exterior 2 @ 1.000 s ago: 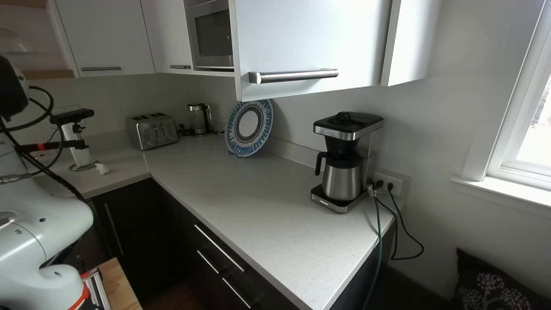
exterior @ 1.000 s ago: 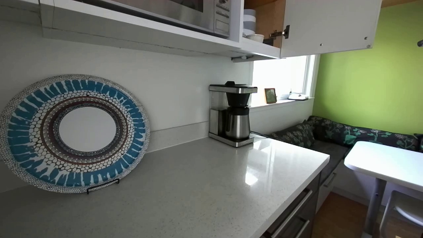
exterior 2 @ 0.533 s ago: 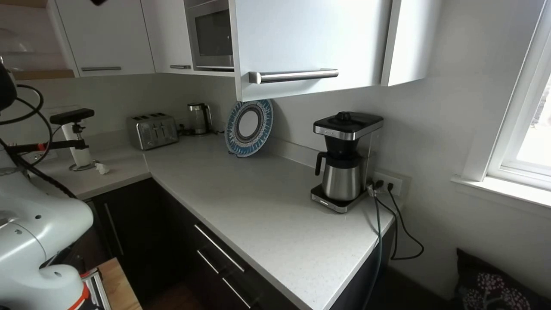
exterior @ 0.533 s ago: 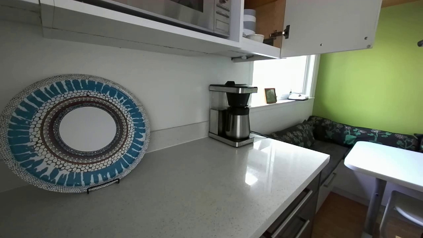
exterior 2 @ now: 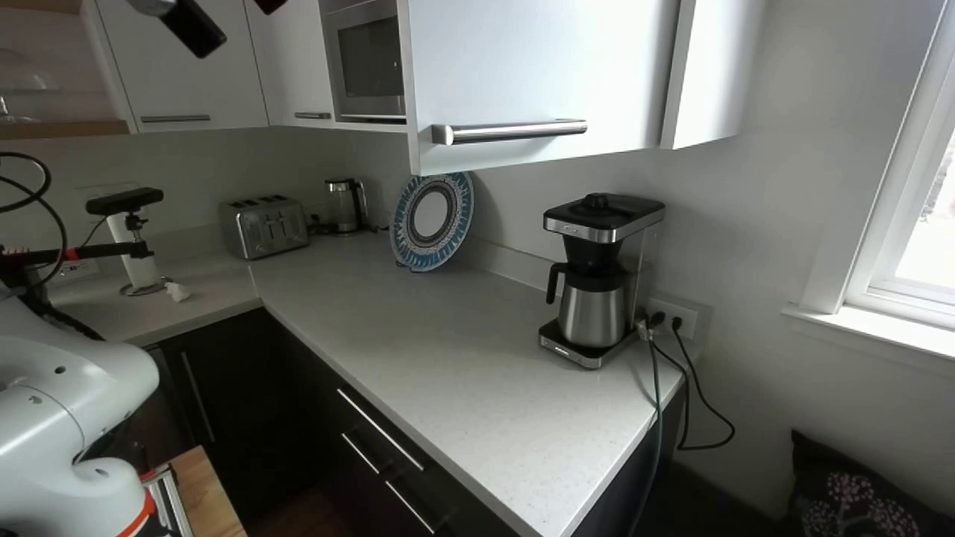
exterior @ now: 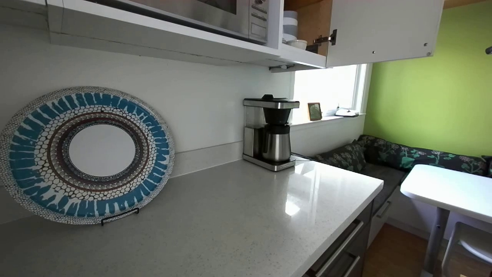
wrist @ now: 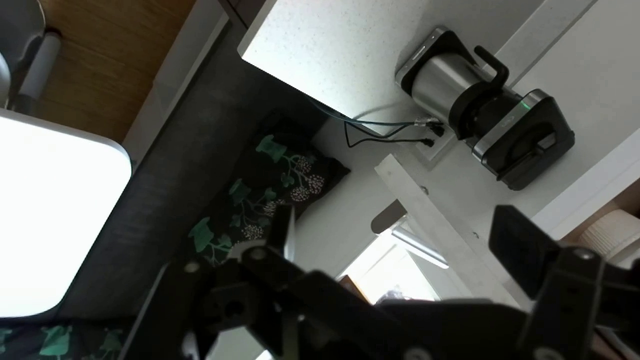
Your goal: Open the upper cabinet door on the right
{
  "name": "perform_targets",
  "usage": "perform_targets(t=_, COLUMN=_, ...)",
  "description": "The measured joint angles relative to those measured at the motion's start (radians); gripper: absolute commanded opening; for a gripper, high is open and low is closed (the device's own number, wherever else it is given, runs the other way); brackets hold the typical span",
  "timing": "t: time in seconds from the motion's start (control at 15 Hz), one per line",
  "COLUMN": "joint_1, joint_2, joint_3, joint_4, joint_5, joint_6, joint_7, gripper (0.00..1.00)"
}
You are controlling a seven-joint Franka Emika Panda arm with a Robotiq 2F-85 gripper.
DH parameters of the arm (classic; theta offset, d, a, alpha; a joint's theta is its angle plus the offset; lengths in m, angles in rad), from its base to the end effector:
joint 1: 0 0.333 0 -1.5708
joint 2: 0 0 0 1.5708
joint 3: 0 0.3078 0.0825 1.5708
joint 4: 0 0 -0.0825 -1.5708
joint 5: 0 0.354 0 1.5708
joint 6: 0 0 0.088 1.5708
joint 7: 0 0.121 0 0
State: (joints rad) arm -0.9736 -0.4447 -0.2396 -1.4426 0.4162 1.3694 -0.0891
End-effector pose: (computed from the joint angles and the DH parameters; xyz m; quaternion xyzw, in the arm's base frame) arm 0.1222 -0.2958 0.8360 -0.8463 0.4401 -0.2873 0.0862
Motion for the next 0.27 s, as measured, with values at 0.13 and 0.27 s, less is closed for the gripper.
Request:
perform_targets(t=0.13, joint_1=0.033, joint_2=-0.025, joint_3=-0.007, joint_4=-0.033, joint_5=-0.014, joint_6=0.023, joint_7=0.014, gripper=1.0)
perform_targets(t=0.27, joint_1=0.042, joint_2=-0.035, joint_3=-0.011, joint_4=-0.045, joint_5=-0.017, joint_6=0.025, joint_7=0.016, gripper=1.0)
